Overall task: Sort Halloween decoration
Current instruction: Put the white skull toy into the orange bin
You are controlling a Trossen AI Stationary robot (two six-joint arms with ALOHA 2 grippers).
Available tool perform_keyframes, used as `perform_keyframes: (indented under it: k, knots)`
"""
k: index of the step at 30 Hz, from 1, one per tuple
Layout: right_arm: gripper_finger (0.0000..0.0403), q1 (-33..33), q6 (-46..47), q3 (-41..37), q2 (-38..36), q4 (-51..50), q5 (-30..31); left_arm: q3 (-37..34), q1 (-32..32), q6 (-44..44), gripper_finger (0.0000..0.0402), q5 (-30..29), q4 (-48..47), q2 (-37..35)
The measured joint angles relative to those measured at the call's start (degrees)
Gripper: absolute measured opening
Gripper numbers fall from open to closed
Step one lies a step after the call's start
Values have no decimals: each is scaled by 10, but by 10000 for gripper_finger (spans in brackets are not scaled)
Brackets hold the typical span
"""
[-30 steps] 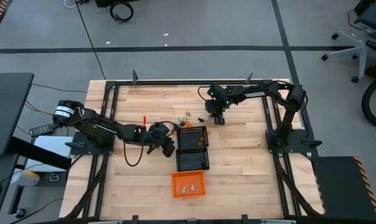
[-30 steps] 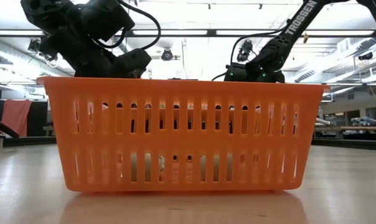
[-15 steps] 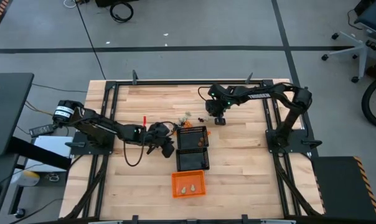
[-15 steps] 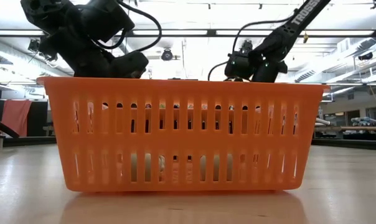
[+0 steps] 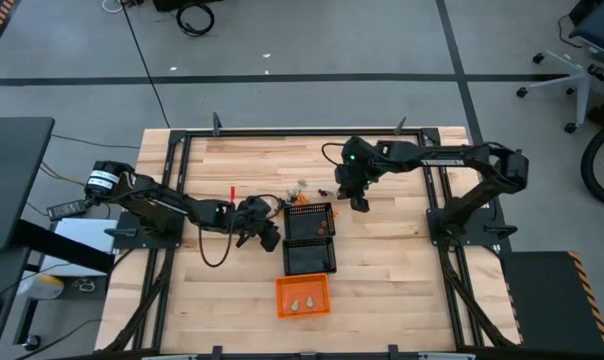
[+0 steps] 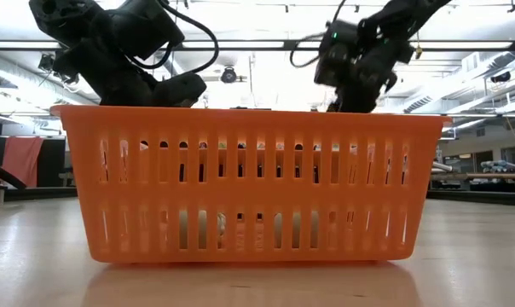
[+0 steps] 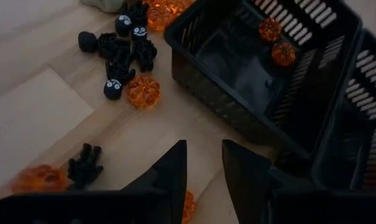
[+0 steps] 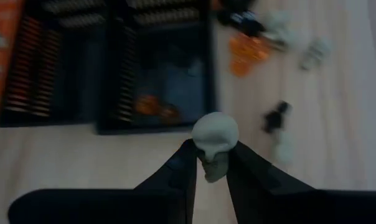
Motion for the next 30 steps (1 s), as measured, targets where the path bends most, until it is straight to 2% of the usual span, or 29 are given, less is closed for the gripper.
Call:
perform_keyframes:
  k: [9,13,19,26,30]
  knots:
    - [82,85,105,0,-30,-3,-83,0,12,-120,109,74,61,0]
    - [82,149,138,0,-30,5,-82,0,2,-176,109,76,80,0]
    - [82,242,194,1,-27,62,-67,0,-33,-211,109,76,95,0]
    - [82,302,293,4,47,182,-57,0,-79,-212,109,83,75,0]
    - [82,326,313,50,115,192,-51,0,-97,-193,109,122,31,0]
